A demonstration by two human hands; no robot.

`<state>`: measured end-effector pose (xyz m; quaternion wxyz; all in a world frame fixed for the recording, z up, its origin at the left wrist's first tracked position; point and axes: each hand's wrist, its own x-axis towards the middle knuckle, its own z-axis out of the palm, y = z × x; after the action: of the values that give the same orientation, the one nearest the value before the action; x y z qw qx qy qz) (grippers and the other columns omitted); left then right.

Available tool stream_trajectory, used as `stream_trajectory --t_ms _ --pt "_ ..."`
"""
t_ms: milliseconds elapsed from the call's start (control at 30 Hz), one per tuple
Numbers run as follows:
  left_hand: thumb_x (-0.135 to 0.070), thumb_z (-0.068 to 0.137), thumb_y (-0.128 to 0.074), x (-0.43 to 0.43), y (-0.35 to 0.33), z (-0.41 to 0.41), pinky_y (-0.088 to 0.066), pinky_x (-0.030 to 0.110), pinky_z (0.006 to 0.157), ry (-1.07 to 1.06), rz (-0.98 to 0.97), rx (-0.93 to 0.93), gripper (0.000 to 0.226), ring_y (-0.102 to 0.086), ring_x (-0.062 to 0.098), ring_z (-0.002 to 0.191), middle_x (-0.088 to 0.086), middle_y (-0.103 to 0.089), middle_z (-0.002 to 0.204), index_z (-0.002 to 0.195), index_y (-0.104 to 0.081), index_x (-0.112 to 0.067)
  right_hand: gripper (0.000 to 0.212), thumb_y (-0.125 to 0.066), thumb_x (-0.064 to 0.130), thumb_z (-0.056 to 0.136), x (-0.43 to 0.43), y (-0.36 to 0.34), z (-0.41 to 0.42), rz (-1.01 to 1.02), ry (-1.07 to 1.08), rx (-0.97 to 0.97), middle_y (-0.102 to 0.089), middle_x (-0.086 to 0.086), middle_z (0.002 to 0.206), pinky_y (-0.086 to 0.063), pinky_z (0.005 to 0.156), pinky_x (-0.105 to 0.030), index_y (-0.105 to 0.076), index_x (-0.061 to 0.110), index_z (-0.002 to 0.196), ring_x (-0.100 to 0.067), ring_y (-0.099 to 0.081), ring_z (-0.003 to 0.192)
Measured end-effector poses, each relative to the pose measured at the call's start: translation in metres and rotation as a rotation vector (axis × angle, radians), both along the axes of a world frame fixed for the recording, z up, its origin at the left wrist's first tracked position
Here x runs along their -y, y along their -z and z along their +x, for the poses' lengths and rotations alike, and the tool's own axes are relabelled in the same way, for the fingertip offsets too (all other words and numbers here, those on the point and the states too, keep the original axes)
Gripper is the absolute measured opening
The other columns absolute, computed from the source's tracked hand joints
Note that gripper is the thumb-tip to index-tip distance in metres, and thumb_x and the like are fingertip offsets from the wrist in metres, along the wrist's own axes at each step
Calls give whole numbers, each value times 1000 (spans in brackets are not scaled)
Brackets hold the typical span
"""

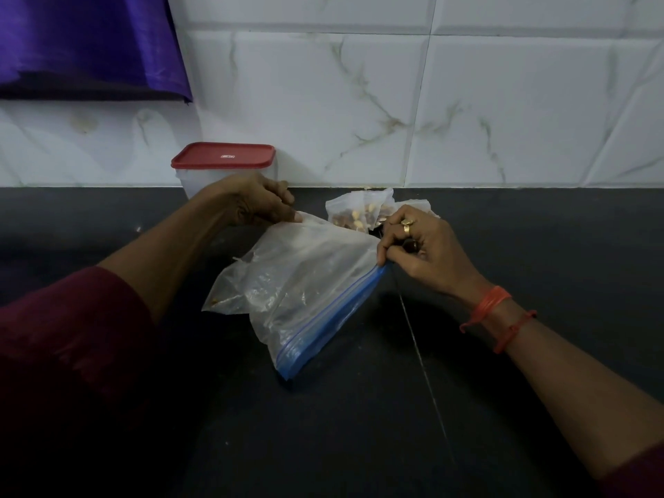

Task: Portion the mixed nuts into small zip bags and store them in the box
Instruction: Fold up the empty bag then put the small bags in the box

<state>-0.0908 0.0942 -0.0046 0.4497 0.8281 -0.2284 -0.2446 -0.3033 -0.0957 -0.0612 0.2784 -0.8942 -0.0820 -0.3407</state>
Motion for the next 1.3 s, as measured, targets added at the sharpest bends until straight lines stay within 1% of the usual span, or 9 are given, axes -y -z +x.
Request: stream_trajectory --t_ms 200,433,567,667,833,900,1000,1100,1300 --pt "-9 91 -64 -2 4 -2 -61 34 76 55 -1 -276 17 -65 22 93 11 -71 100 107 -69 -5 21 -63 -4 72 4 0 0 15 1 -13 -61 -3 85 -52 72 -30 -74 12 66 -17 -62 81" --pt "-24 73 -73 -6 8 1 -62 40 62 8 -182 -570 27 -72 22 72 9 -72 88 94 -69 -7 23 -60 6 72 13 -1 0 127 14 -35 -62 0 86 -53 77 -24 -72 25 67 -16 -63 88" --pt "-12 87 -68 -4 11 6 -59 39 80 -16 -109 -384 23 -66 23 99 11 -70 107 109 -68 -8 21 -62 6 72 15 0 -1 119 26 -54 -61 1 86 -56 75 -30 -73 23 66 -15 -62 86" --pt "-3 86 -68 -3 20 -2 -53 34 85 -44 -161 -301 13 -59 22 105 7 -66 100 94 -67 -14 17 -62 7 71 17 -2 -1 137 -3 -69 -60 3 81 -54 69 -25 -75 16 64 -14 -62 81" --pt "2 77 -79 17 30 -3 -61 30 71 -105 -188 -134 18 -65 19 82 8 -67 85 87 -67 -8 14 -61 14 68 22 -1 -6 31 -54 -130 -58 2 78 -49 65 -40 -73 16 61 -19 -60 75" --pt "-8 72 -85 17 32 -10 -58 31 77 -49 -143 -85 25 -64 19 83 7 -67 86 91 -69 -10 18 -56 22 66 26 -2 -7 38 -33 -123 -57 2 78 -47 62 -42 -72 19 60 -19 -58 71" --pt "-24 63 -89 12 25 -16 -47 27 62 -11 -161 -65 41 -53 12 69 3 -59 81 96 -66 -13 19 -54 24 66 29 -3 -8 71 10 -53 -57 -1 79 -46 61 -41 -73 19 64 -20 -56 69" --pt "-30 69 -88 -1 16 -20 -49 24 57 -63 -126 116 43 -54 12 71 1 -58 84 103 -67 -14 17 -54 25 68 26 -8 -11 13 51 0 -57 1 78 -43 60 -36 -70 20 67 -16 -56 68" --pt "-29 82 -77 -61 6 -54 -51 21 53 -140 -173 251 24 -56 12 63 3 -61 74 86 -64 -10 17 -54 23 70 -17 -17 -22 -96 -133 28 -50 18 77 -35 60 -15 -69 15 70 2 -51 63"
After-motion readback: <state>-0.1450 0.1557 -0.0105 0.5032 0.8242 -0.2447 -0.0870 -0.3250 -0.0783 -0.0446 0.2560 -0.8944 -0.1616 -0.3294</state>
